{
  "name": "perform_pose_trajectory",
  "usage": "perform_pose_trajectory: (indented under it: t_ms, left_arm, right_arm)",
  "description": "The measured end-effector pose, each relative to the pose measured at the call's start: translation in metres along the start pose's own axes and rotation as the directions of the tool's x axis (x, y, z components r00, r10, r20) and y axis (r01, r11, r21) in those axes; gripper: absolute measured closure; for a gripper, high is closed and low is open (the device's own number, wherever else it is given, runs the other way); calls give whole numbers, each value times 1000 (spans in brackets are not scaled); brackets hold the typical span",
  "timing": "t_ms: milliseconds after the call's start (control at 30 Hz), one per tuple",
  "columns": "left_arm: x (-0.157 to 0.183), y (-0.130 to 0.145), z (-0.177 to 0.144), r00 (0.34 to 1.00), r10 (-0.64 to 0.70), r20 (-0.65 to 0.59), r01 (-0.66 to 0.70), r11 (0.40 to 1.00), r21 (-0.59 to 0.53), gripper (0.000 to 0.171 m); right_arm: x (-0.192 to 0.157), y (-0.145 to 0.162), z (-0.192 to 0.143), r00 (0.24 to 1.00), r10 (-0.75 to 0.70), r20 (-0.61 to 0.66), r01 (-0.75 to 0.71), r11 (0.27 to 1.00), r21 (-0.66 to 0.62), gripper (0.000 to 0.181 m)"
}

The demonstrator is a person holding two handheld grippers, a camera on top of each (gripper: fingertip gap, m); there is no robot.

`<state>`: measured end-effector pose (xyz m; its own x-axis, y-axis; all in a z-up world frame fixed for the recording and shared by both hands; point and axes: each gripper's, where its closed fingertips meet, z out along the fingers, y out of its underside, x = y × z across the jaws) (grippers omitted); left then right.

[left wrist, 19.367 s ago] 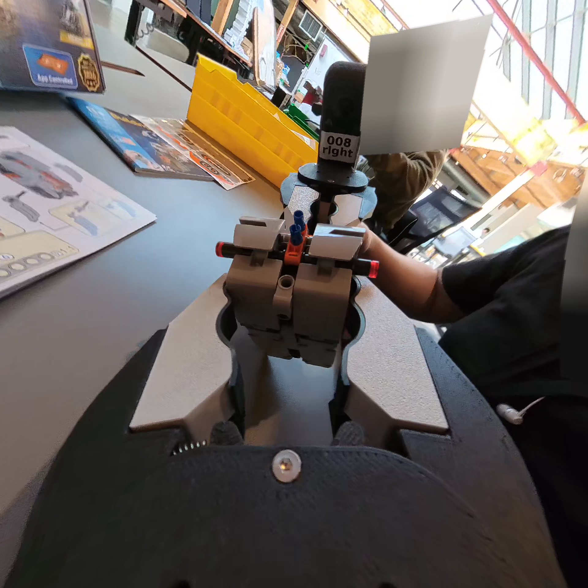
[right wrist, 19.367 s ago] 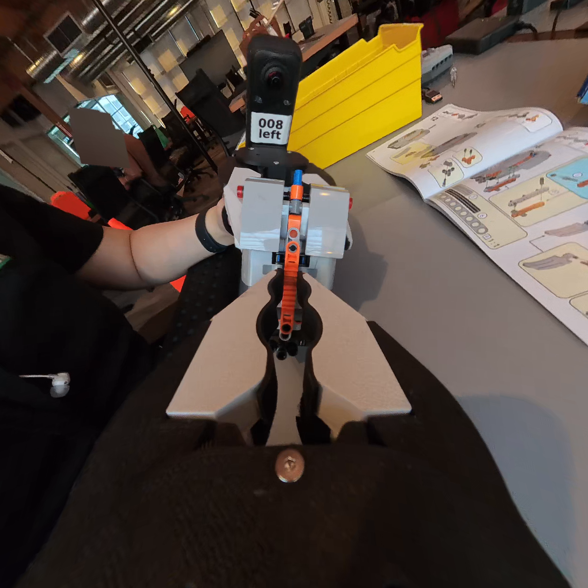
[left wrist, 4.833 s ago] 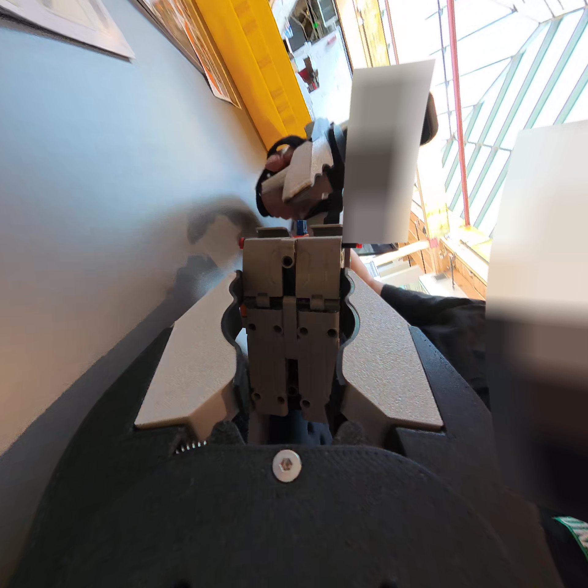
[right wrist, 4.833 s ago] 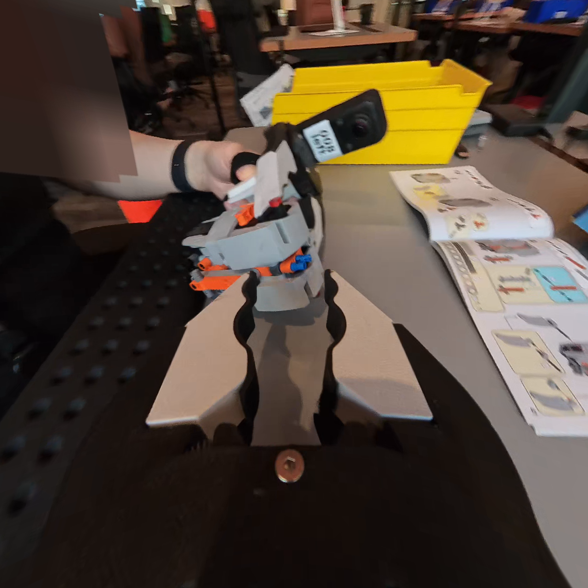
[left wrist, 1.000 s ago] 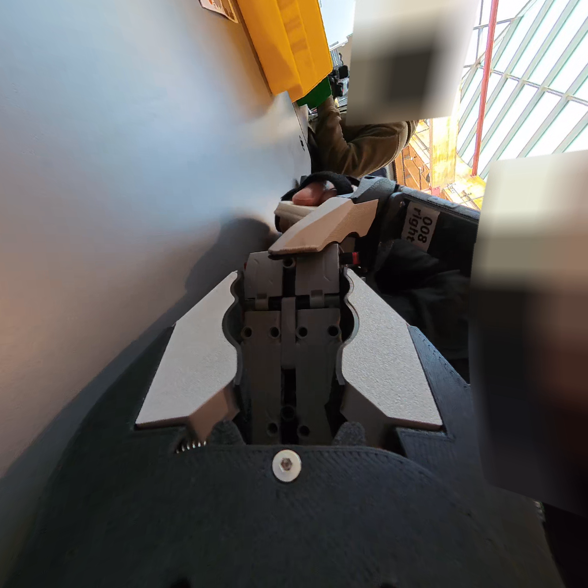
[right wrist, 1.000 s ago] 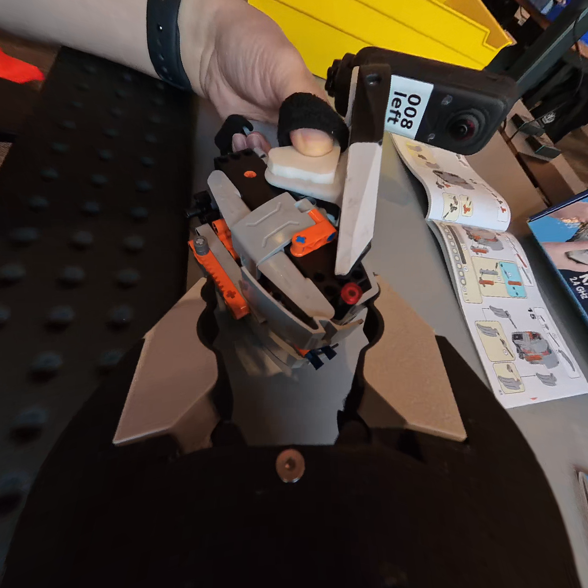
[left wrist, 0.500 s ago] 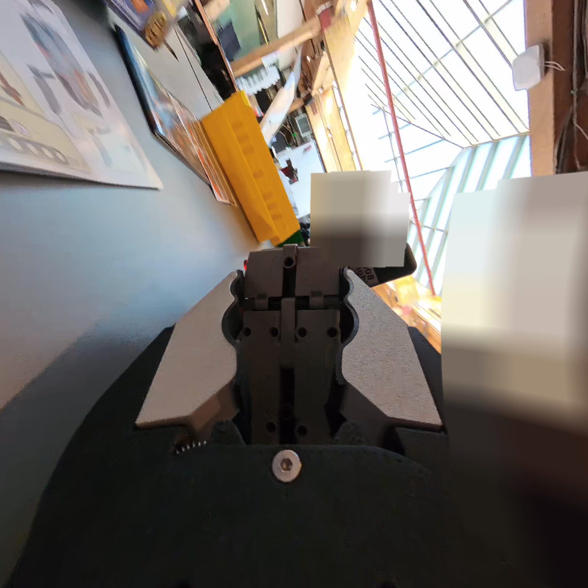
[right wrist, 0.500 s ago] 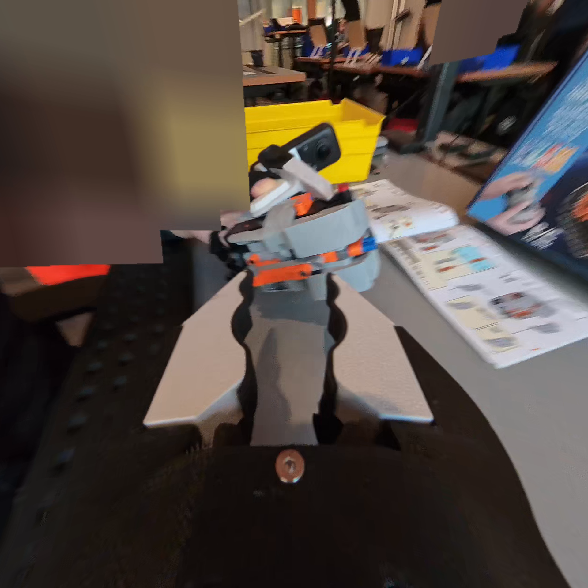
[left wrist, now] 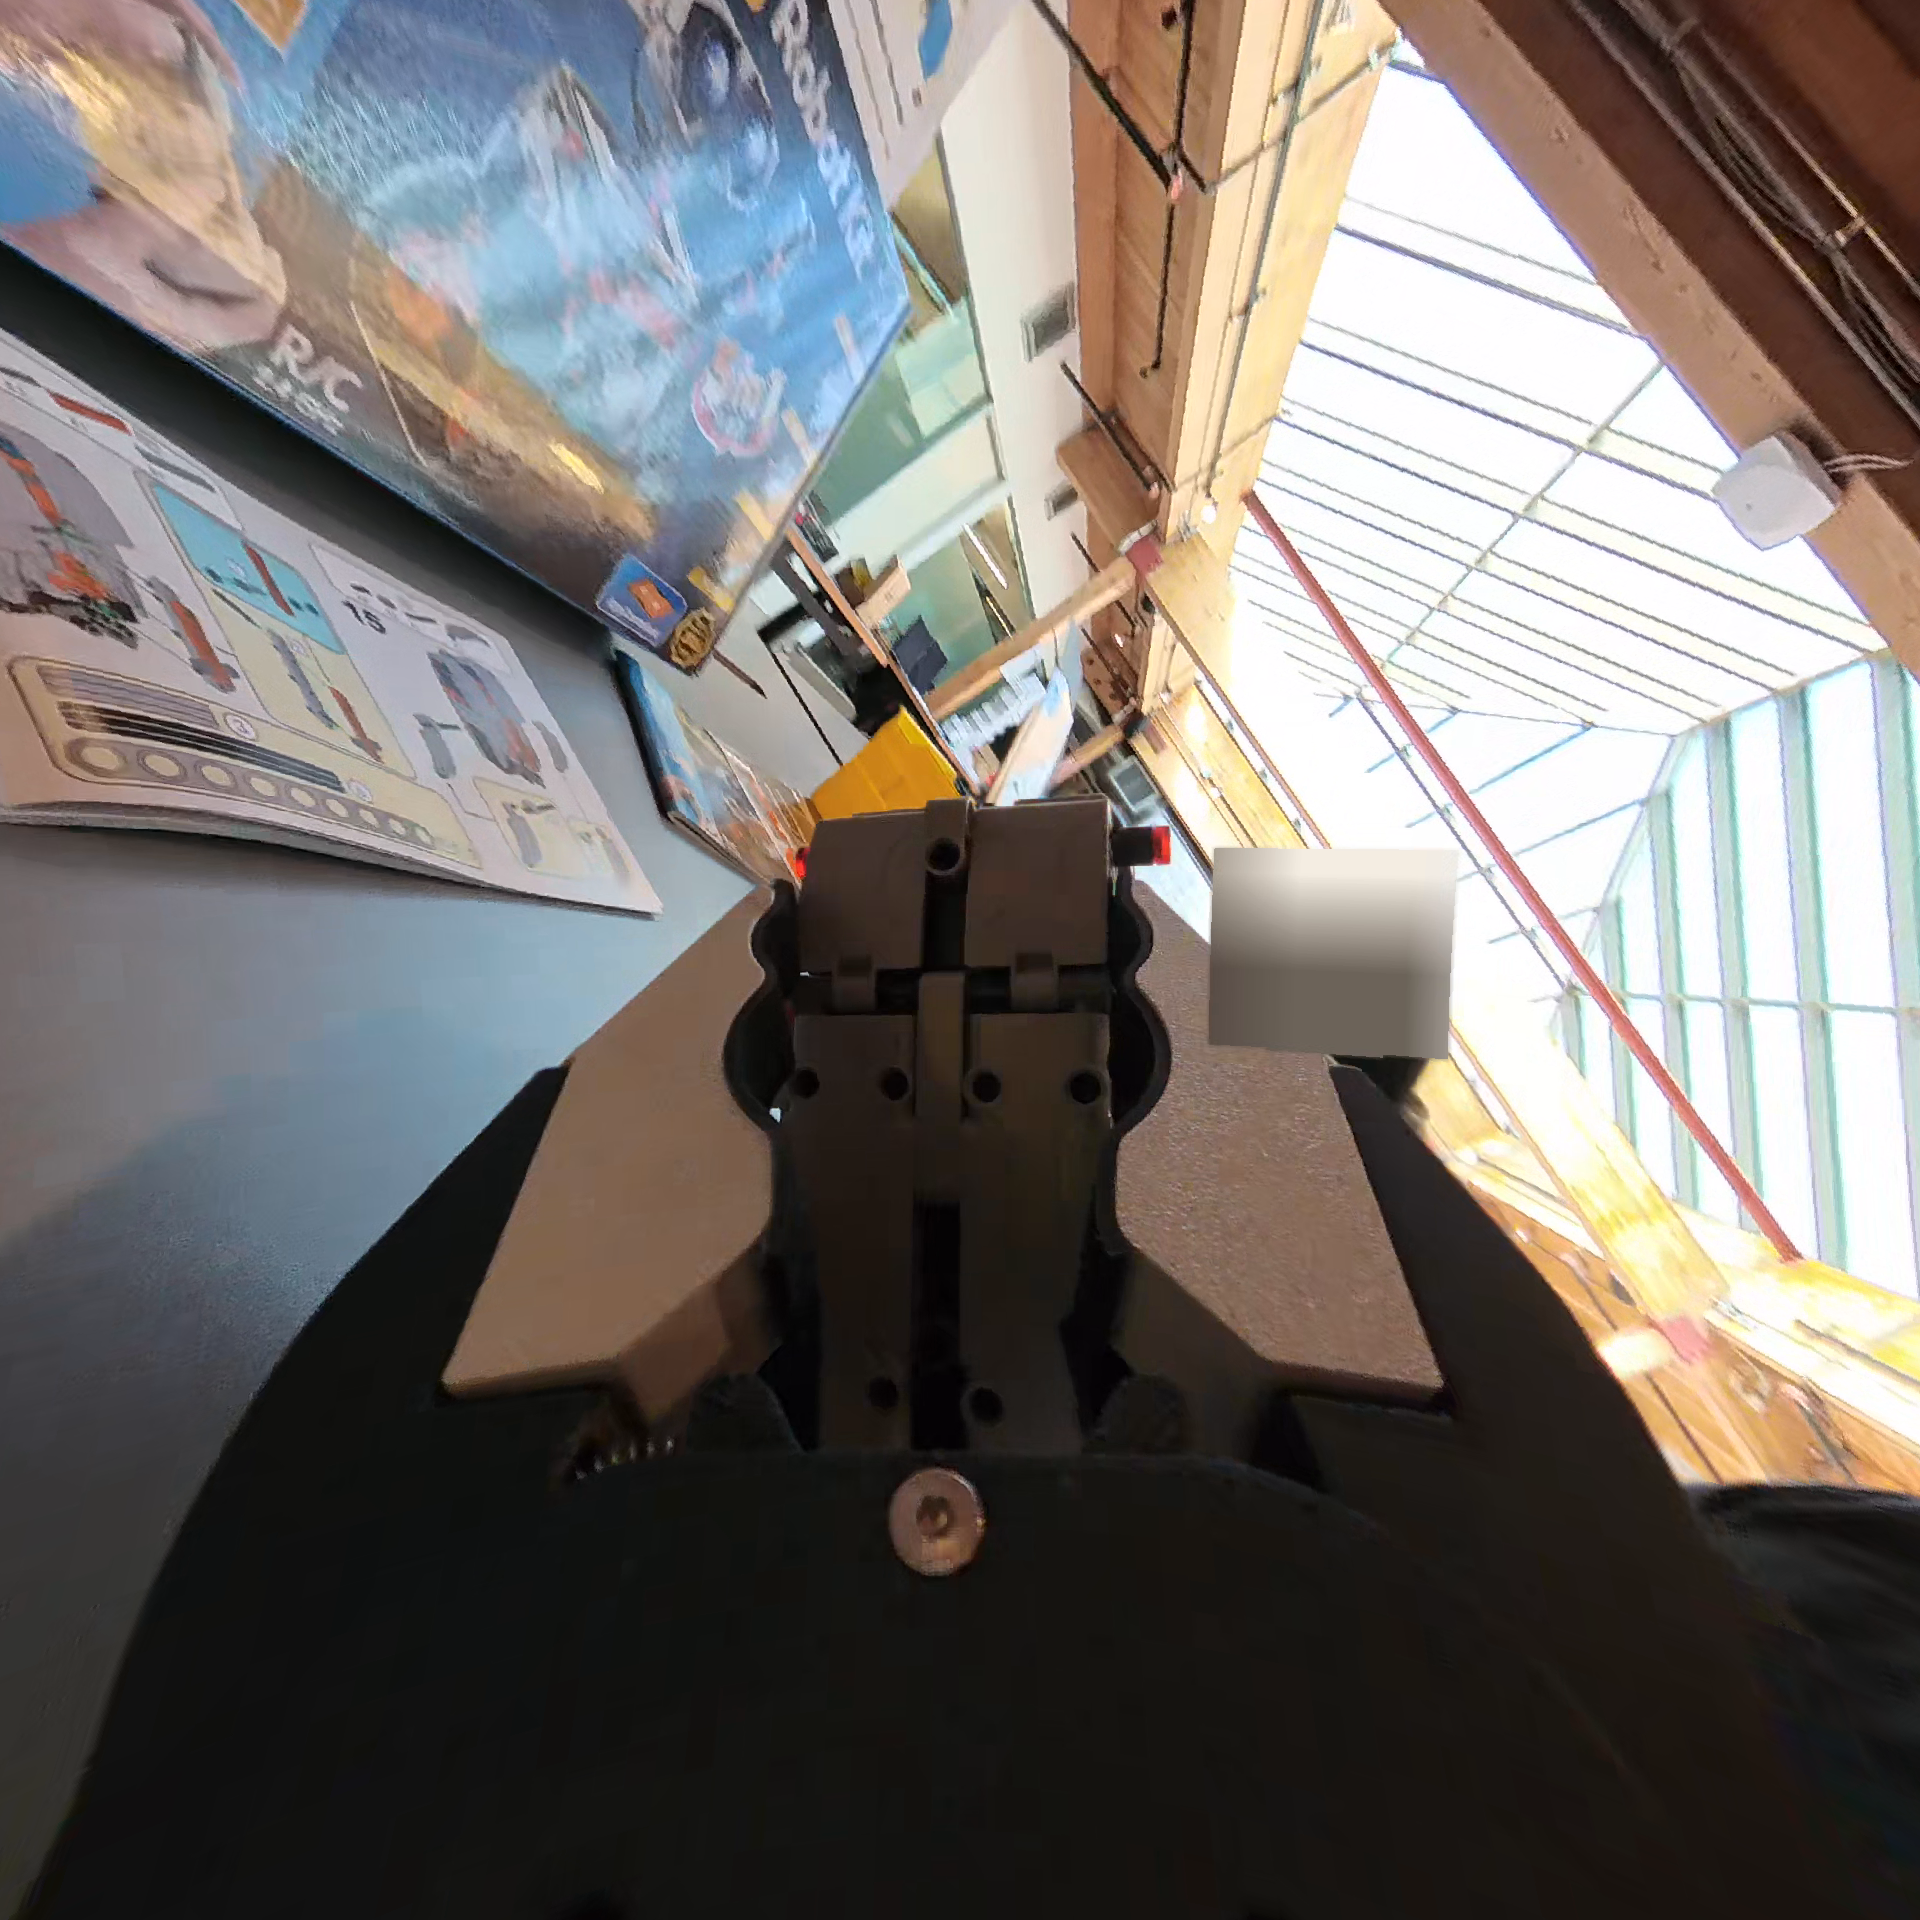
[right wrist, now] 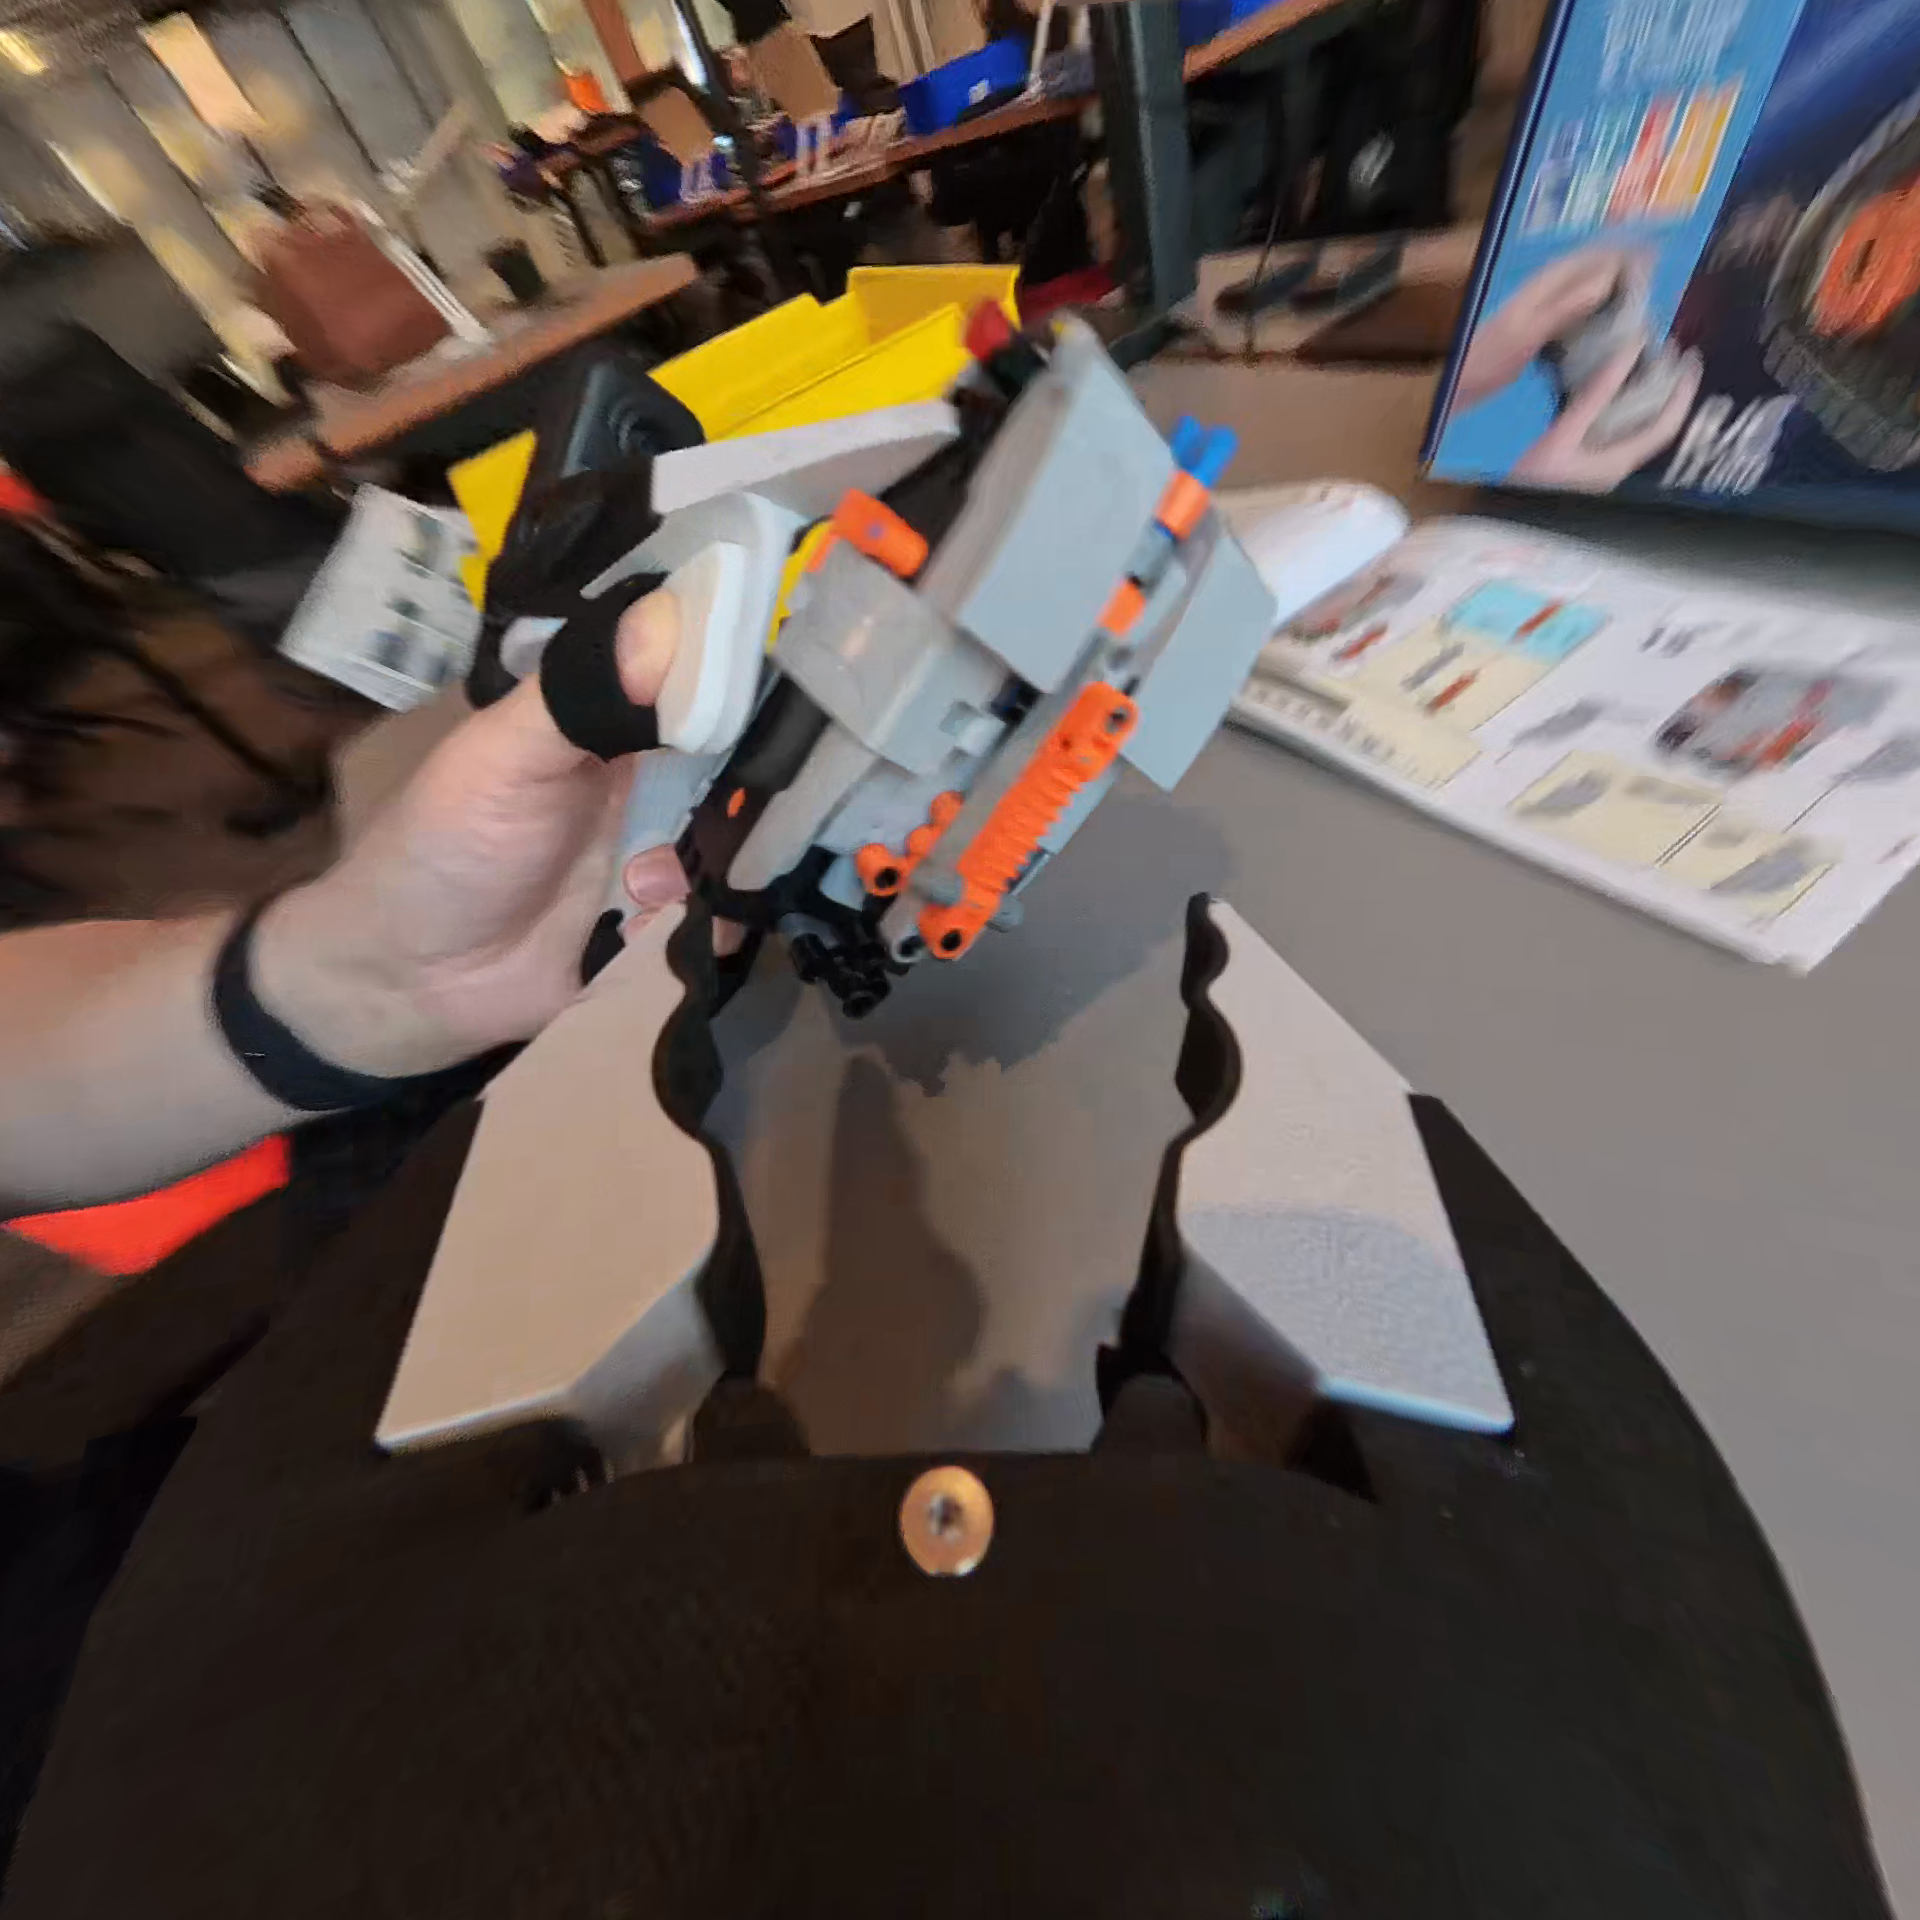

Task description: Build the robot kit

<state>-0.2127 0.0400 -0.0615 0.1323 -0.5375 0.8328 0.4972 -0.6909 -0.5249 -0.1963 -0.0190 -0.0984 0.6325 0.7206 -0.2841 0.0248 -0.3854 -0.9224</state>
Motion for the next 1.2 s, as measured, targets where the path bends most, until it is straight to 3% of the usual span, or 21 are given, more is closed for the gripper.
perform_pose_trajectory:
  t_ms: [100, 167, 267, 400, 500, 567, 700, 800, 833, 933, 1000, 1100, 1200]
  left_arm:
    - [2, -6, -5, 1000, -24, -5, 25, 996, 86, 114]
    - [5, -9, -7, 999, -36, -24, 38, 991, 125, 113]
    - [11, -9, -7, 999, -14, -48, 21, 990, 137, 113]
    - [32, -10, -8, 983, -28, -181, 50, 992, 119, 113]
    - [57, -11, -12, 936, -58, -348, 83, 995, 55, 115]
    - [67, -11, -12, 918, -33, -395, 47, 999, 27, 112]
    - [70, 4, -4, 930, 27, -366, -49, 997, -51, 90]
    - [58, 28, 0, 941, -81, -329, 10, 978, -210, 88]
    - [51, 35, 3, 948, -111, -299, 35, 969, -246, 78]
    - [47, 39, 4, 917, -259, -305, 166, 940, -299, 78]
    - [41, 29, 5, 886, -348, -307, 279, 928, -248, 78]
    - [26, 19, 3, 812, -499, -303, 461, 867, -191, 79]
    - [13, 11, -1, 781, -546, -303, 538, 835, -117, 79]
  right_arm:
    - [-13, 1, 11, 967, -221, -125, 218, 975, -34, 84]
    - [-19, 6, 24, 945, -289, -151, 277, 956, -95, 82]
    - [-13, 1, 27, 928, -320, -192, 307, 947, -96, 103]
    - [-17, -9, 13, 895, -422, -143, 416, 907, -72, 107]
    - [-24, -19, -5, 860, -507, -64, 506, 862, -30, 113]
    - [-35, -19, -15, 831, -555, 35, 556, 831, -13, 116]
    - [-24, -6, -20, 728, -682, 70, 683, 713, -156, 116]
    - [-23, 3, -25, 697, -697, 169, 717, 673, -183, 118]
    - [-24, 1, -28, 677, -710, 192, 736, 659, -156, 119]
    - [-27, -4, -36, 693, -666, 278, 711, 695, -109, 123]
    - [-25, -13, -35, 741, -611, 278, 649, 758, -64, 125]
    - [-14, -34, -28, 777, -623, 91, 624, 781, 26, 85]
    - [-23, -34, -22, 691, -720, -61, 723, 690, 41, 68]
